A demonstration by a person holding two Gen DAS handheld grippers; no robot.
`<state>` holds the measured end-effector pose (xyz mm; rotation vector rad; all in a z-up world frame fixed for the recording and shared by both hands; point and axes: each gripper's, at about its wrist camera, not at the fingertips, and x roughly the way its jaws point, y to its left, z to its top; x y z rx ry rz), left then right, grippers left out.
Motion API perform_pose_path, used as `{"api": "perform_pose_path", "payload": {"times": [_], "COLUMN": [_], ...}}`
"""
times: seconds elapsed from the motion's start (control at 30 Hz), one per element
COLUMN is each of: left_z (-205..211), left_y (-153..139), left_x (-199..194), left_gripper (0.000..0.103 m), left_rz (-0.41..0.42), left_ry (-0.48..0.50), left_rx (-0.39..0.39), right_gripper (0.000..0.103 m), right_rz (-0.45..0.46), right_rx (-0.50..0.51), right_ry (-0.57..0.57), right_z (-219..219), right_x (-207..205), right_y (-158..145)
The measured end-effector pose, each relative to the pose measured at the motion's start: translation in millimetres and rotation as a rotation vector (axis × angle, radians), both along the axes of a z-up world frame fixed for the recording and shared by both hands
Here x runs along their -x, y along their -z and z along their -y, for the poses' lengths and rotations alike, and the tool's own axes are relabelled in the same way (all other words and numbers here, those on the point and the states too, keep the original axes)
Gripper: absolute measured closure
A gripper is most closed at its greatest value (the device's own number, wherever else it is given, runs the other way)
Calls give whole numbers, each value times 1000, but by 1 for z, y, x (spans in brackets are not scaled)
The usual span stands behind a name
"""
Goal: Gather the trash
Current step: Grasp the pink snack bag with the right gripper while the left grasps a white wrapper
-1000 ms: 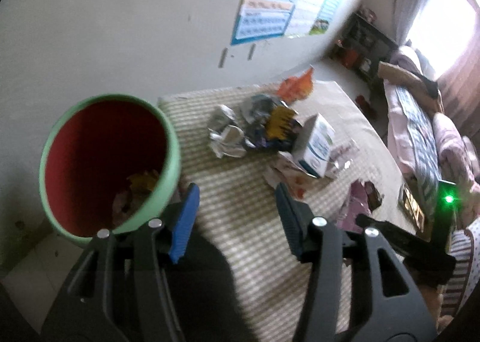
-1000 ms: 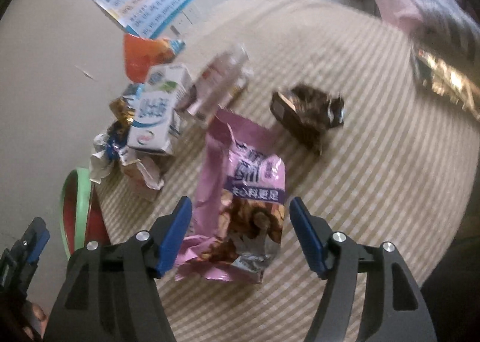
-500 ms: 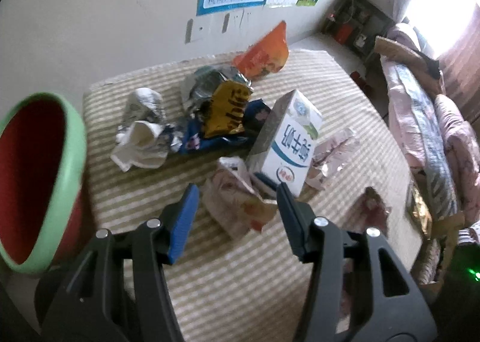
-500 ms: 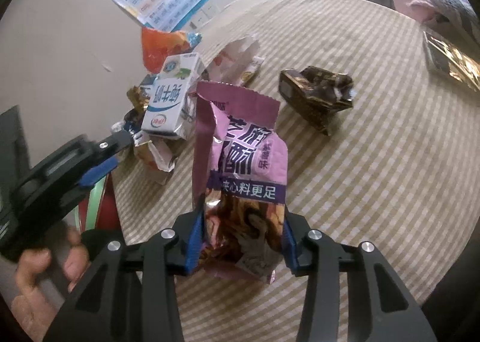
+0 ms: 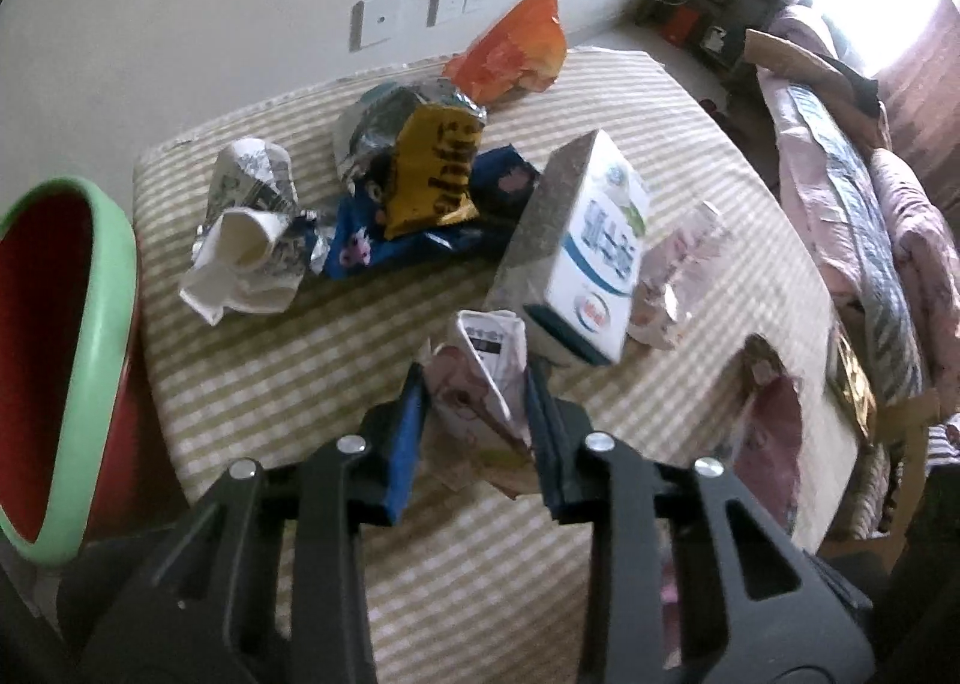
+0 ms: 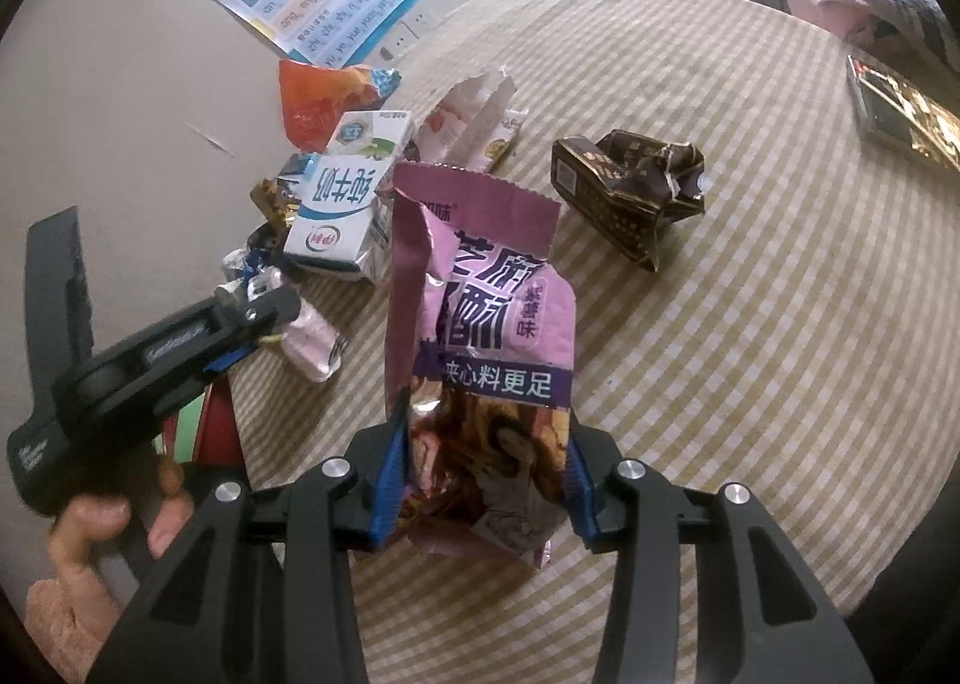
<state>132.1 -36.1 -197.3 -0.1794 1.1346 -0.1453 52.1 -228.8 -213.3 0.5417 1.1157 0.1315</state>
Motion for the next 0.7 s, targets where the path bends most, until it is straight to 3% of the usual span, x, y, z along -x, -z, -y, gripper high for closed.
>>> {"api": "perform_pose_path", "payload": {"times": [0.43, 0.7], "left_z": [-6, -3], "left_y": [-14, -2], "left_x": [49, 55], "left_gripper": [71, 71], "left_rz": [6, -21], "left_ry": [67, 82], "left_rx": [8, -13], "right_gripper": [60, 58], "right_rz": [25, 4], "right_rx": [60, 87], "right_ry": [-24, -41], "right_z": [-11, -17], "right_x": [4, 1], "right_y": [-7, -4]}}
